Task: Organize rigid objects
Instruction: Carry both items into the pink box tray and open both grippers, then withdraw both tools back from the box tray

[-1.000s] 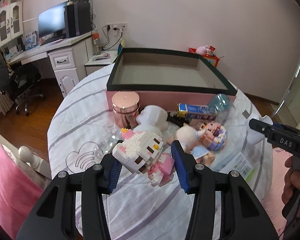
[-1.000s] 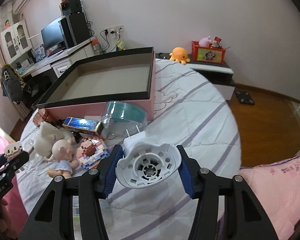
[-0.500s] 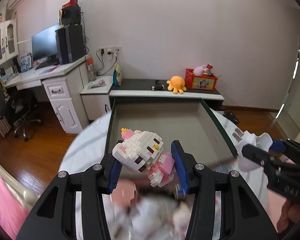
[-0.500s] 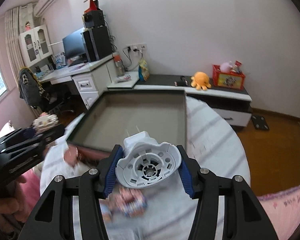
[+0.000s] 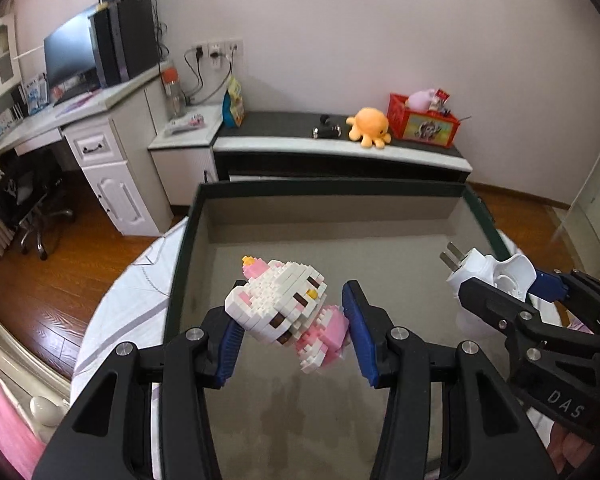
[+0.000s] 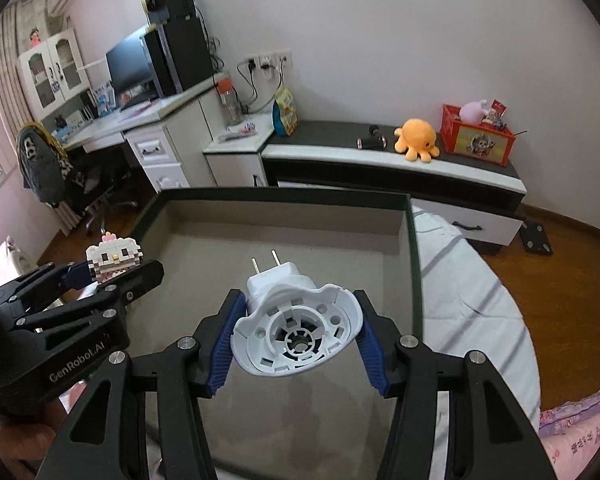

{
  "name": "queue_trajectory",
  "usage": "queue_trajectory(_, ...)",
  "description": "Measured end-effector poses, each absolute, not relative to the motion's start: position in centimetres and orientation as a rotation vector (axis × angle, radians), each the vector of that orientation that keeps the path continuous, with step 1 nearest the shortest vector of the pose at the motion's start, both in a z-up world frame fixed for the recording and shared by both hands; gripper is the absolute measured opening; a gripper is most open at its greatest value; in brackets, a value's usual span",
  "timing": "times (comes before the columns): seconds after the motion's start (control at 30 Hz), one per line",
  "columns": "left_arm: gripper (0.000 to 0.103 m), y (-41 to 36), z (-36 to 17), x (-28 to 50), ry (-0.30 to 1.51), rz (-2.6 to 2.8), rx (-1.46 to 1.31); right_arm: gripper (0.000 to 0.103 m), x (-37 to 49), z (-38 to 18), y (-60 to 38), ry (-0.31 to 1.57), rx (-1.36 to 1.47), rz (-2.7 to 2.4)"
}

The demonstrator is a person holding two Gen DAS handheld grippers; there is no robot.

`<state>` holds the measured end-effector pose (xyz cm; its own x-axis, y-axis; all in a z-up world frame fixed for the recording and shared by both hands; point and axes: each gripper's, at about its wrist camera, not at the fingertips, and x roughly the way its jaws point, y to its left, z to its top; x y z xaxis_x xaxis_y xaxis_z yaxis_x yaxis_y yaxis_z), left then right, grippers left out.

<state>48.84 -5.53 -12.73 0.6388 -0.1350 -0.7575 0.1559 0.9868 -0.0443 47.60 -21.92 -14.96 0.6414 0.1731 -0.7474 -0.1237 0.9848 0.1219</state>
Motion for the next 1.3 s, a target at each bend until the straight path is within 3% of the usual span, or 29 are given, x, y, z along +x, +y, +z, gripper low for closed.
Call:
queue_trajectory(0.1, 0.053, -6.2, -14.0, 49.4, 0.901, -0.168, 0.040, 0.056, 48.1, -15.9, -22.0, 0.888, 0.059, 0.152)
queue_trajectory(0.17, 0.079, -6.3, -14.2, 49.2, 0.900, -0.160, 0.049, 0.056, 48.2, -16.6, -22.1, 0.915, 0.064, 0.150)
queue_trajectory(0.2, 0.082, -6.2, -14.2, 49.1, 0.890, -0.133, 0.062, 0.057, 48.3, -16.7, -22.2, 0.919, 0.065, 0.154)
queue_trajectory(0.27, 0.085, -5.9, -14.0, 49.0, 0.882, -0.120, 0.060, 0.065, 48.0, -16.8, -22.5, 0.917, 0.069, 0.147)
queue_trajectory(0.33, 0.089, -5.2, -13.7, 48.7, 0.881, -0.115, 0.041, 0.084, 47.7, -16.6, -22.8, 0.906, 0.081, 0.138)
queue_trajectory(0.4, 0.095, -4.6, -13.1, 48.0, 0.863, -0.101, 0.037, 0.088, 47.4, -16.4, -23.1, 0.906, 0.104, 0.146)
queue_trajectory(0.5, 0.100, -3.9, -11.9, 46.8, 0.828, -0.089, 0.036, 0.103, 47.1, -16.0, -23.4, 0.899, 0.138, 0.141)
queue_trajectory(0.53, 0.103, -3.6, -11.4, 46.1, 0.812, -0.084, 0.038, 0.103, 46.7, -15.7, -23.5, 0.891, 0.142, 0.140)
queue_trajectory(0.97, 0.103, 0.0, -4.4, 33.3, 0.604, -0.073, -0.007, 0.103, 37.2, -8.5, -22.1, 0.703, 0.128, 0.101)
queue_trajectory(1.3, 0.103, 1.8, -3.3, 23.4, 0.494, 0.004, -0.023, 0.103, 26.1, -5.4, -22.0, 0.551, 0.102, 0.012)
